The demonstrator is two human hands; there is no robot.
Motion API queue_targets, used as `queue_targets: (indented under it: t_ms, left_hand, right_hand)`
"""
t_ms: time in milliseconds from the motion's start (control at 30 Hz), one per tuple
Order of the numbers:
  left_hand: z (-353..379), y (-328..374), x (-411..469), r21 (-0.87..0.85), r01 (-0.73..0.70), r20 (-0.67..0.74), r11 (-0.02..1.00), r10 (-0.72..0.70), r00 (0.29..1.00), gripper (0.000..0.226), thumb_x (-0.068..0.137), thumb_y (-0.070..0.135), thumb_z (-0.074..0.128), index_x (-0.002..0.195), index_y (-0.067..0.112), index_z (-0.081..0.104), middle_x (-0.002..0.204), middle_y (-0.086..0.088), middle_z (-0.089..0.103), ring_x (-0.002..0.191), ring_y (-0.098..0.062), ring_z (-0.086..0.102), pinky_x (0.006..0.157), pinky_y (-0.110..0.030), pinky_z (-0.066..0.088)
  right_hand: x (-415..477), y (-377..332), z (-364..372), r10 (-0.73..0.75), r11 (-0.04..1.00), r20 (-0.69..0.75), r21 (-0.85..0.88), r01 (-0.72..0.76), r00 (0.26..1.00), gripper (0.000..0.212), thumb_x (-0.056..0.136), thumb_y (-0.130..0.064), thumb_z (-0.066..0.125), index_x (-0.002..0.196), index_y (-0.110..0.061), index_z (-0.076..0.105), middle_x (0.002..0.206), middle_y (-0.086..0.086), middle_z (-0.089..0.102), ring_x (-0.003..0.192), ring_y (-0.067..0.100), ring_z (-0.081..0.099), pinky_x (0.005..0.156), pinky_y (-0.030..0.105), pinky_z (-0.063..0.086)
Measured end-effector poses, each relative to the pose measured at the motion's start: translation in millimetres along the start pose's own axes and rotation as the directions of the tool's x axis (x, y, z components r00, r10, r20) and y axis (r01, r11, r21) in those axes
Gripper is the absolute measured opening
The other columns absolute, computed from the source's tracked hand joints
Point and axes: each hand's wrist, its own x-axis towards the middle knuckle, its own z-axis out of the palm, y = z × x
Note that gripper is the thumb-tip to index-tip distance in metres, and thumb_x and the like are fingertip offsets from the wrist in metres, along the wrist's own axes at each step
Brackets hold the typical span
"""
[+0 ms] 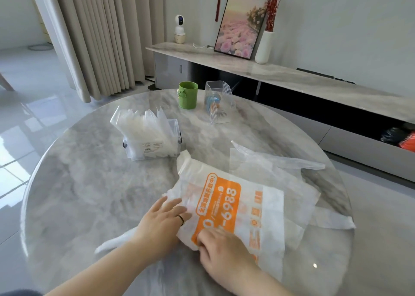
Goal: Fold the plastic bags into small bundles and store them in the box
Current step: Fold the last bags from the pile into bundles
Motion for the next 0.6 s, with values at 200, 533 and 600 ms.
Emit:
queue_targets:
  t_ms: [200, 533, 600]
  left_hand:
    - [0.9, -16.5, -5.8, -0.002, 0.009, -0.025, 1.000, -0.009, 1.000, 0.041, 0.002, 0.034, 0.081, 0.036, 0.032, 0.058, 0.051, 0.027, 0.058, 0.045, 0.009, 0.055, 0.071, -0.015, 0.037]
    - [-24.2, -28.8, -32.9, -0.162, 0.287, 0.376, 0.944, -0.210, 0.902, 0.034, 0.088, 0.041, 0.052, 0.121, 0.033, 0.055, 0.118, 0.011, 0.053, 0.108, -0.007, 0.048, 0.082, -0.014, 0.038]
    - [-29.2, -35.2, -39.5, -0.195, 0.360, 0.492, 0.912, -0.226, 0.841, 0.030, 0.085, 0.039, 0.057, 0.113, 0.028, 0.059, 0.109, 0.008, 0.054, 0.093, -0.008, 0.048, 0.074, -0.015, 0.039]
  right_hand:
    - [-12.6, 18.4, -21.6, 0.054, 0.998, 0.344, -0.006, -0.055, 0.938, 0.068, 0.085, -0.037, 0.053, 0.144, -0.022, 0.022, 0.154, -0.007, 0.018, 0.142, 0.010, 0.014, 0.115, 0.025, -0.002]
    - [-52.6, 64.7, -43.0, 0.410, 0.852, 0.318, 0.200, -0.483, 0.855, 0.032, 0.083, -0.006, 0.045, 0.094, -0.031, 0.062, 0.099, -0.015, 0.057, 0.102, 0.007, 0.053, 0.085, 0.016, 0.042]
    - [-59.3, 67.6, -46.7, 0.416, 0.803, 0.372, 0.278, -0.527, 0.830, 0.036, 0.082, -0.005, 0.047, 0.085, -0.037, 0.061, 0.092, -0.019, 0.058, 0.096, 0.004, 0.055, 0.078, 0.010, 0.041]
